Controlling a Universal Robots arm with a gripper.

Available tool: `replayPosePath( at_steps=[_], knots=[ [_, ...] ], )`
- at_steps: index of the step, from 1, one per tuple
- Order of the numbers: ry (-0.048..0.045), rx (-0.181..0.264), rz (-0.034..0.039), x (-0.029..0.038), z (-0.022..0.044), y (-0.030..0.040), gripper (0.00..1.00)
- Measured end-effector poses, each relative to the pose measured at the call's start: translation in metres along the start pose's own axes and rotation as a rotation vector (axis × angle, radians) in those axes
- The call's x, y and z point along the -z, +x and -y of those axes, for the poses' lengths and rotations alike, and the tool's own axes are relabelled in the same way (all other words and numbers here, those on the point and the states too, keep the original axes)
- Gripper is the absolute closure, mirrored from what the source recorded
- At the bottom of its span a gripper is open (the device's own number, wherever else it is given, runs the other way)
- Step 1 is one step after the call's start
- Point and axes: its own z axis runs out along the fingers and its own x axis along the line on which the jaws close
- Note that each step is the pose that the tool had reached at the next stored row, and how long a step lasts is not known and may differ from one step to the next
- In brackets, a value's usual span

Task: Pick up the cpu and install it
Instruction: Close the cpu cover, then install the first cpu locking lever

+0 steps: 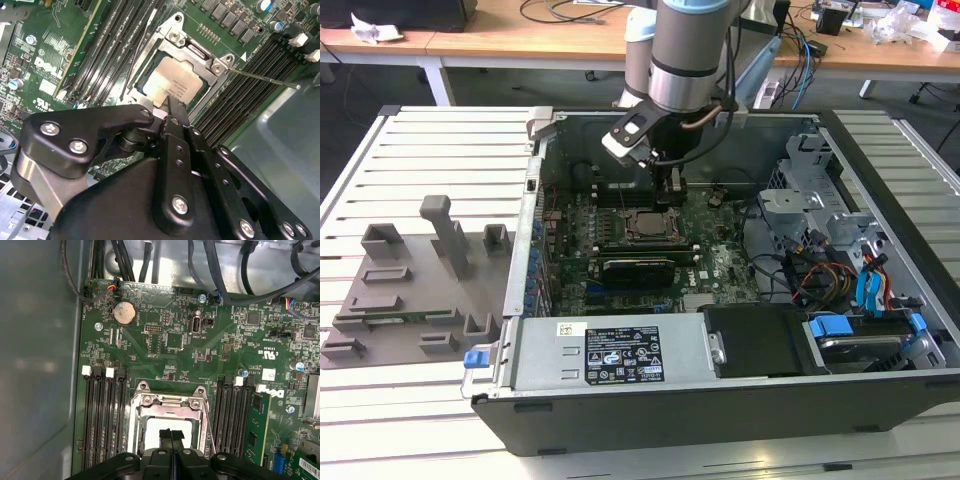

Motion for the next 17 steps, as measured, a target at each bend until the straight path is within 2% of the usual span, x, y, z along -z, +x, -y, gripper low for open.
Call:
replayPosePath(
  at_steps=[17],
  knots=[
    [-0.0002, 0.000, -0.0002, -0.0003, 0.0011, 0.0001, 0.89]
  ],
)
